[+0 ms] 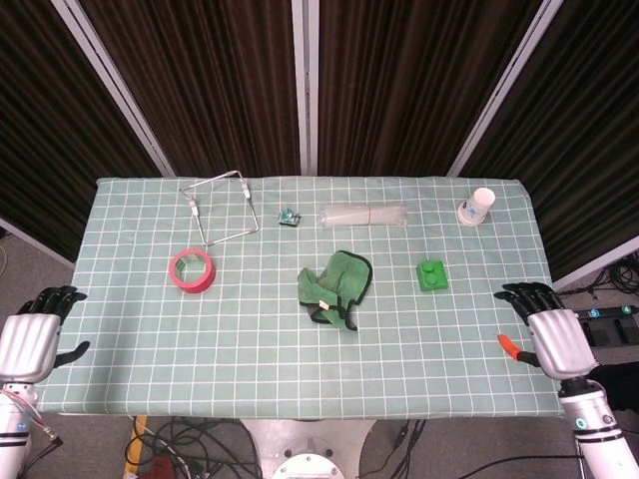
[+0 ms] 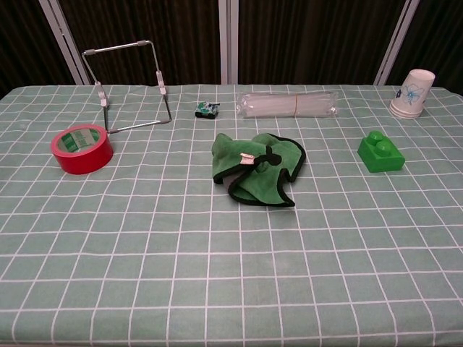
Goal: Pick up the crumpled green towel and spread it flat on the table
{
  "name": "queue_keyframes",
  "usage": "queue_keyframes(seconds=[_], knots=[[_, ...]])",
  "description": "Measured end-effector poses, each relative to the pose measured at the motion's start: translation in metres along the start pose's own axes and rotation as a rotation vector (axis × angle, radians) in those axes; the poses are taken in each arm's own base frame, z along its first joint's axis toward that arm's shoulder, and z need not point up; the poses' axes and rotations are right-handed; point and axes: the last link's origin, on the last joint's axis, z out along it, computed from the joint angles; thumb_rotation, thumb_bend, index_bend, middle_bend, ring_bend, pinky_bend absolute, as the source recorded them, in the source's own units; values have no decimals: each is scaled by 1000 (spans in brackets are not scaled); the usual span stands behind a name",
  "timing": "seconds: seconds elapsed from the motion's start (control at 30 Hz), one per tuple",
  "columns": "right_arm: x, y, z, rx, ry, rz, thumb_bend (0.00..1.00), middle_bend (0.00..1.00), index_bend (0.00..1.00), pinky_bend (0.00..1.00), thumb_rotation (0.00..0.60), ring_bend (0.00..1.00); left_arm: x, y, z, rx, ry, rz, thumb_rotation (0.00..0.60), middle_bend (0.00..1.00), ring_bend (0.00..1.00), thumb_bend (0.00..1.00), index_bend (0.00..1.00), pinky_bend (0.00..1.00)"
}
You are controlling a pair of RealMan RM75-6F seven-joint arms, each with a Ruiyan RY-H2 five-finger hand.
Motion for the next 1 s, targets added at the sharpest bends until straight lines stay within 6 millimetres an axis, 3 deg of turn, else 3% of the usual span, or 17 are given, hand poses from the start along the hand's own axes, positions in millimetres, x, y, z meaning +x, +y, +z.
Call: queue_keyframes(seconds=[0.23, 0.57, 1.0], knots=[[-14, -43, 47, 188, -86, -9, 142, 177, 344, 148, 600, 57, -1, 0, -2, -1, 2, -4, 600, 243, 188, 47, 263, 331], [-61, -120, 121, 416, -180, -63, 145, 162, 350, 131, 600, 21, -2, -9, -7, 33, -2, -3, 600, 243, 188, 47, 263, 331], [-103, -172, 175, 524, -169, -160, 143, 160, 349, 124, 600, 12, -1, -18, -10, 59, -3, -1, 600, 243, 188, 47, 263, 331]])
